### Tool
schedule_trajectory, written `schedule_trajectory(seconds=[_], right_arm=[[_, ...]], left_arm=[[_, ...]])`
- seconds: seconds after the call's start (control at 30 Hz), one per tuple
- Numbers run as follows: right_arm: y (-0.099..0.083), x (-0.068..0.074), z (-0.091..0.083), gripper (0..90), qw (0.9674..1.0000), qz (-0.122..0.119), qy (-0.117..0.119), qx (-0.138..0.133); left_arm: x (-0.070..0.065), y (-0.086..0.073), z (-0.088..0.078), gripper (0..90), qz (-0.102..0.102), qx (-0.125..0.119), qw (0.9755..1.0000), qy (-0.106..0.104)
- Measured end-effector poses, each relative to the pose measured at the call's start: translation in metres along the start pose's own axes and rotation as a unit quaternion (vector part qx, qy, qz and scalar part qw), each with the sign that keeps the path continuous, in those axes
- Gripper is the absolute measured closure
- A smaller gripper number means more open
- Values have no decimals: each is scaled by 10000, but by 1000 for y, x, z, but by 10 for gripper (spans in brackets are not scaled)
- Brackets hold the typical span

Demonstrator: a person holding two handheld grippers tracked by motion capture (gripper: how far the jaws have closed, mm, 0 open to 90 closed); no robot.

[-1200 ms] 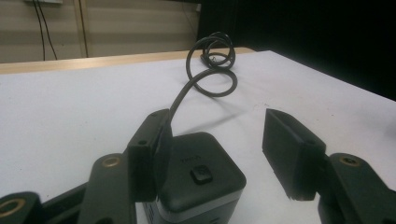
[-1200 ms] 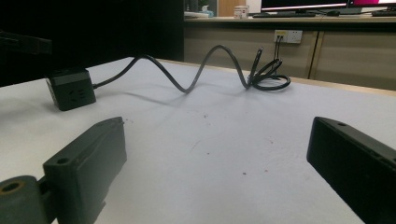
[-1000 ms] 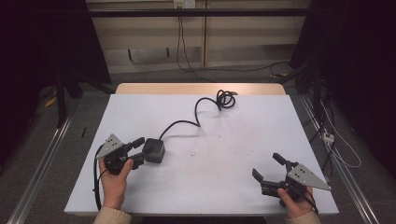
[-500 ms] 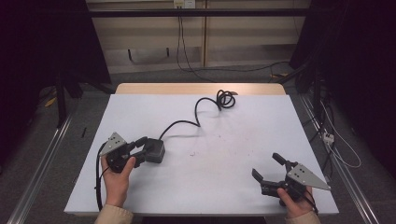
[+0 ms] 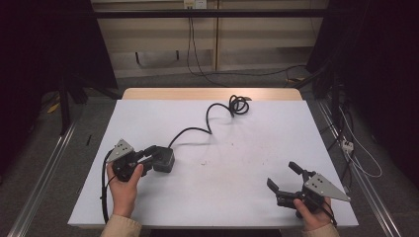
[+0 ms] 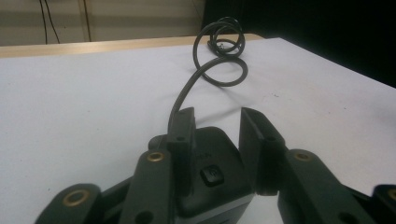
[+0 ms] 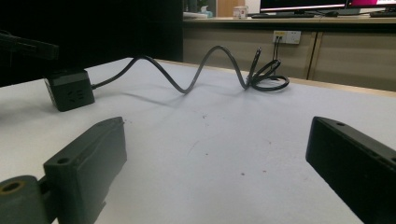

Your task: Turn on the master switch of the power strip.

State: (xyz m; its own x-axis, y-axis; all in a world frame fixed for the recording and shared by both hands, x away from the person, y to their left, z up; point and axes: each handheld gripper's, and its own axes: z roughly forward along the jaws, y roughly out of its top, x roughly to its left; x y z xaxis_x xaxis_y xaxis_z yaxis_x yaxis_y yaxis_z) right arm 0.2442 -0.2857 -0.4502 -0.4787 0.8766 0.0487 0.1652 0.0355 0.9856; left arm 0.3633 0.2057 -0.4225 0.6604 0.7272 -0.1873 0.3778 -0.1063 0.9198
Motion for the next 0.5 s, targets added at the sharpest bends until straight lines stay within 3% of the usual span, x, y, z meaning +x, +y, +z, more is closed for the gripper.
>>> schedule_trajectory(seconds=[0.5], right_arm=[[0,0,0,49,10000,3,3,-25]], left_arm=[[1,-1,1,820,91,209,9997,-29]])
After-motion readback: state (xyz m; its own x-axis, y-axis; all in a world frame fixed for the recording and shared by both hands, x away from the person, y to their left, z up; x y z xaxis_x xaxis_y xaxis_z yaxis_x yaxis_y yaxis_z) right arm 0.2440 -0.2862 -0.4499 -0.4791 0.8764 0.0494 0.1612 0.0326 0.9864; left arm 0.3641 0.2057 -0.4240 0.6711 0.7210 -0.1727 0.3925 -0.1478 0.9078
